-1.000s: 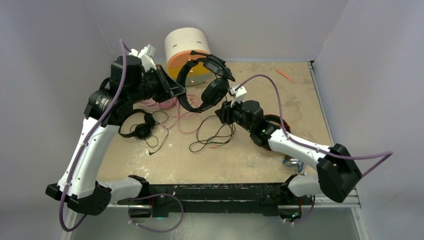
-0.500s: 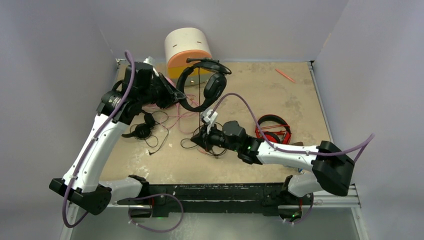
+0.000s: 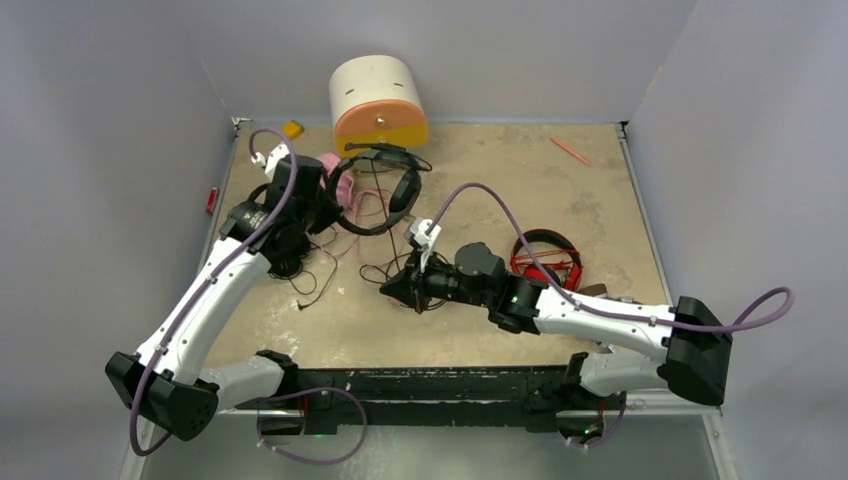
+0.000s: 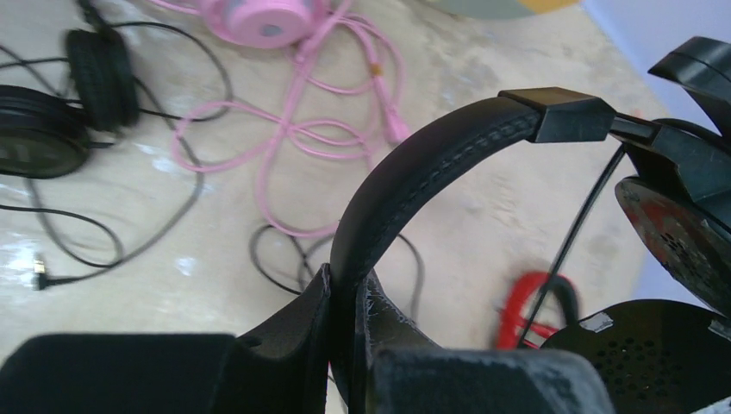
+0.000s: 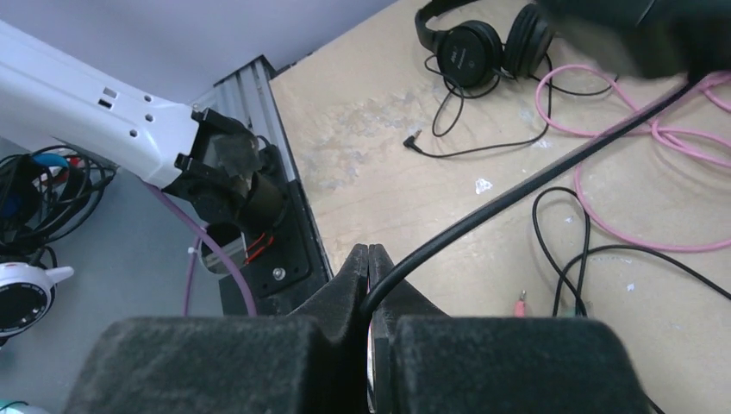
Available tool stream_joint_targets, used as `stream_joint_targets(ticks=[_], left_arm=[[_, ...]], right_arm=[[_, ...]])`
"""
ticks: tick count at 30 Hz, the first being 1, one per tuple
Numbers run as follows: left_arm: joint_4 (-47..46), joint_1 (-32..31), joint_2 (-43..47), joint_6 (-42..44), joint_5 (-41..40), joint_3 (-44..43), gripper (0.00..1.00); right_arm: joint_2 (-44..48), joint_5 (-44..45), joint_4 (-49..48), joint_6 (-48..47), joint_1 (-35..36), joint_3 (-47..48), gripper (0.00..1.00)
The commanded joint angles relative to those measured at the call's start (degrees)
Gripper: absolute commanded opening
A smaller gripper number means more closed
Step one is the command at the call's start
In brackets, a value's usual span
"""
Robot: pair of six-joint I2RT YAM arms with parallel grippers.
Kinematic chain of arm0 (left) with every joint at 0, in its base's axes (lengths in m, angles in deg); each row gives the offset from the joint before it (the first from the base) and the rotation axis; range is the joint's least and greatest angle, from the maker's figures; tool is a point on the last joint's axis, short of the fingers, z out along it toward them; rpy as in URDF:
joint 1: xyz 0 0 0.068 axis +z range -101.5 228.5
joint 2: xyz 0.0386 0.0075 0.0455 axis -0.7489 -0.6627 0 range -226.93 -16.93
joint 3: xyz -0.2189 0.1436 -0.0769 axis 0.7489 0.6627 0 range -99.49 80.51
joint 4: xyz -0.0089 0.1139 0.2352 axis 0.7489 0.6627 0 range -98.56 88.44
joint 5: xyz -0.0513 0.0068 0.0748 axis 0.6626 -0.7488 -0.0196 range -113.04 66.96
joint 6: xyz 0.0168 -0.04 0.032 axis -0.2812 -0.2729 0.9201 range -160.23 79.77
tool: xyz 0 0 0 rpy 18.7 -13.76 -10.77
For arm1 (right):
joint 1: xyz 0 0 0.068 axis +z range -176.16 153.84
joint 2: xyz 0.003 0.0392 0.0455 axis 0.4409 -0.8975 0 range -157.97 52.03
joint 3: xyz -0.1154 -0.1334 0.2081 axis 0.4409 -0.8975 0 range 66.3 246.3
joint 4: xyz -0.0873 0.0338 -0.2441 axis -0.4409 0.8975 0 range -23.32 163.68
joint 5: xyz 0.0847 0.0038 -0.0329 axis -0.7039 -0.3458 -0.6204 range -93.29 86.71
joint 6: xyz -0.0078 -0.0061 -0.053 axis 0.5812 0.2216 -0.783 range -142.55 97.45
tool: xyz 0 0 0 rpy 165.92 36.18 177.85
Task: Wrap the headphones
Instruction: Wrap the headphones cable around the headphones.
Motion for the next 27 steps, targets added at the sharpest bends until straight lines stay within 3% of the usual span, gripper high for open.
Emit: stream_joint_targets(ticks=[1,4,8,12,15,18,22,27], left_arm=[[-10.6,0.3,1.9,6.2,-12.8,5.4,0.0],[-7.8,0.2,0.8,8.6,-15.8,6.8,0.0],[-7.6,-0.1,-0.7,15.6,-12.6,9.2,0.0],[-7.3,-0.4,-1.2,22.6,-9.7,10.9,0.0],[-5.7,-0.3,-1.7,23.8,-11.8,11.6,0.0],[-4.4,-0.4,-3.6,25.3,-11.2,11.3,0.0],[-5.5,-0.4,-4.6,32.0,-3.7,10.8,0.0],[-8.1,-0.4,-3.1,36.1,3.6,12.6,0.0]], right_arm=[[0.9,1.2,15.7,-1.4,0.7,9.7,0.0],[-0.3,6.8,25.0,-5.2,0.7,16.2,0.0],[-3.5,17.2,35.0,-12.5,0.7,25.3,0.0],[-6.4,27.8,40.6,-18.6,0.7,32.2,0.0],[-8.3,33.3,42.7,-22.8,0.6,35.7,0.0],[-9.6,34.1,42.6,-26.4,0.7,37.7,0.01],[-9.6,28.5,43.4,-30.2,0.7,38.1,0.03],[-9.2,32.8,40.6,-32.7,0.7,37.2,0.07]])
